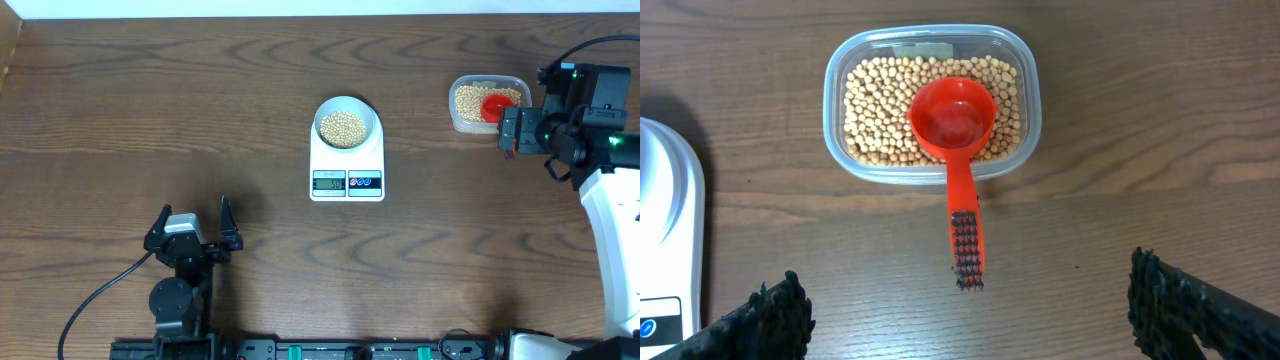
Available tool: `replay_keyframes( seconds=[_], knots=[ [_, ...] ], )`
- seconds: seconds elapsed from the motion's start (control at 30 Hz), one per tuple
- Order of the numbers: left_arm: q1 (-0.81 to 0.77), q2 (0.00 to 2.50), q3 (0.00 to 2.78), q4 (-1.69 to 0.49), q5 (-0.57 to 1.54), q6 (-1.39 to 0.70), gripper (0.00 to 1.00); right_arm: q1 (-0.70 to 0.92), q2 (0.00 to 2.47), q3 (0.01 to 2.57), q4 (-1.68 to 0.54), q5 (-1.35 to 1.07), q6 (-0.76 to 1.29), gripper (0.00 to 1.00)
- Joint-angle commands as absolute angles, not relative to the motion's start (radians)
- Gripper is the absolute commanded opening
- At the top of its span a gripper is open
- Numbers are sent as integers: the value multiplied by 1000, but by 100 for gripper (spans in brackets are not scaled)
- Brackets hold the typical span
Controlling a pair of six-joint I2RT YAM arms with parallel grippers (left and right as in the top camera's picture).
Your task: Scoop item into bowl and weigh 50g on scale
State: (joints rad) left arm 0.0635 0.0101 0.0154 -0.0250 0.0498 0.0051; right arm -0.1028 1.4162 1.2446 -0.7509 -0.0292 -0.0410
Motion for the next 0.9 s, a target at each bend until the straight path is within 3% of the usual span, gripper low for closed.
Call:
replay_keyframes(
  seconds=[0.0, 0.53, 0.87],
  knots=[
    [61, 4, 4, -70, 56, 22, 100, -104, 1409, 1262, -752, -29, -53, 99],
    [61, 4, 4, -70, 56, 22, 100, -103, 1390, 1230, -723, -29, -53, 99],
    [61, 4, 4, -70, 56, 22, 100, -78, 1180, 794, -157, -40, -53, 99]
  ],
)
